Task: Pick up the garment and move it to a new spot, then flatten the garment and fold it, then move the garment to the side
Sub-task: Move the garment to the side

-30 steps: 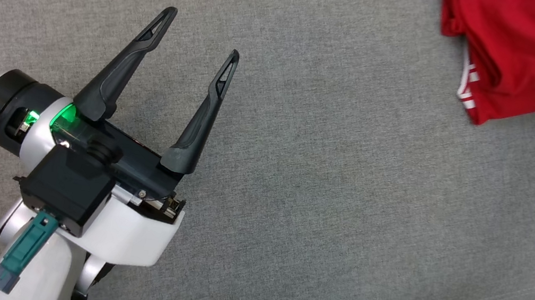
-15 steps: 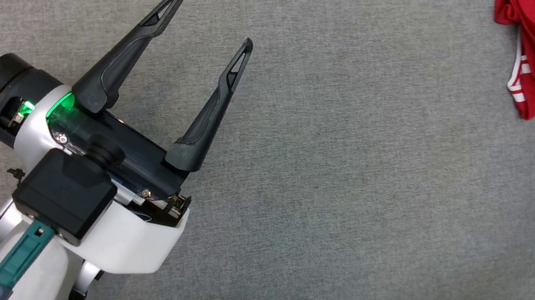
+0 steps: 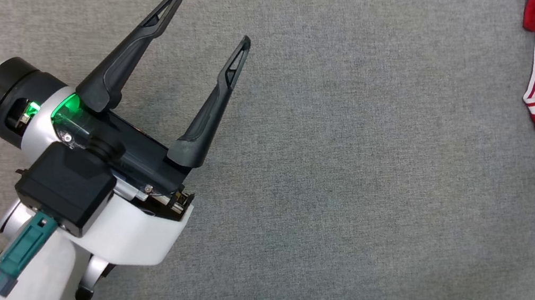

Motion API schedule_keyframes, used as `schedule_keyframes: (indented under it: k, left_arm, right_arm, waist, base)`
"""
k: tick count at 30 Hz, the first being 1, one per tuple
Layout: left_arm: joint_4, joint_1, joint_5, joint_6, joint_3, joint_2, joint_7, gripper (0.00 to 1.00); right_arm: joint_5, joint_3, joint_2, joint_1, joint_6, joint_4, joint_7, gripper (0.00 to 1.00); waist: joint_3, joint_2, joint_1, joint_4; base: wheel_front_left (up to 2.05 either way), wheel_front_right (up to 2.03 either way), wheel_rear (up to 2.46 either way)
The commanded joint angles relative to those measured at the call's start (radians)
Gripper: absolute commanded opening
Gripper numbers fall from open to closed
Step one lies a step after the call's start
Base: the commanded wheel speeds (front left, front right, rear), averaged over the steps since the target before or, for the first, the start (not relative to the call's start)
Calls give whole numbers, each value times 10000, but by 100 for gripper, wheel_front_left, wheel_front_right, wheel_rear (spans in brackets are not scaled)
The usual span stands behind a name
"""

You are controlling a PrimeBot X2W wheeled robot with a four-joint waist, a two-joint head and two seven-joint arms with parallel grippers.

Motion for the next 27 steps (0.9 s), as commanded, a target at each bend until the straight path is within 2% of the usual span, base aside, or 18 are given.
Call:
schedule_keyframes:
  k: [1, 8, 14, 27]
  left_arm:
    - [73, 34, -64, 75, 41, -26, -85, 100]
    - [902, 375, -640, 479, 350, -362, -95, 100]
    - [1954, 638, -1247, 689, 746, -541, -696, 100]
    - [4269, 1078, -1586, 1285, 1349, -772, -2195, 100]
  right_arm:
    - [153, 135, 93, 80, 1, -93, -53, 100]
    - [1755, 1078, 704, 395, 1, -469, -53, 100]
    - [2983, 2081, 980, 1140, 1, -1103, -53, 100]
    - [3874, 3770, 1391, 3220, 1, -2312, -53, 100]
  waist:
    - [-166, 0, 0, 104]
    - [-857, 0, 0, 523]
    - [-1582, 0, 0, 959]
    - [-3298, 0, 0, 1677]
  base:
    - [0, 0, 0]
    - [0, 0, 0]
    - [0, 0, 0]
    - [0, 0, 0]
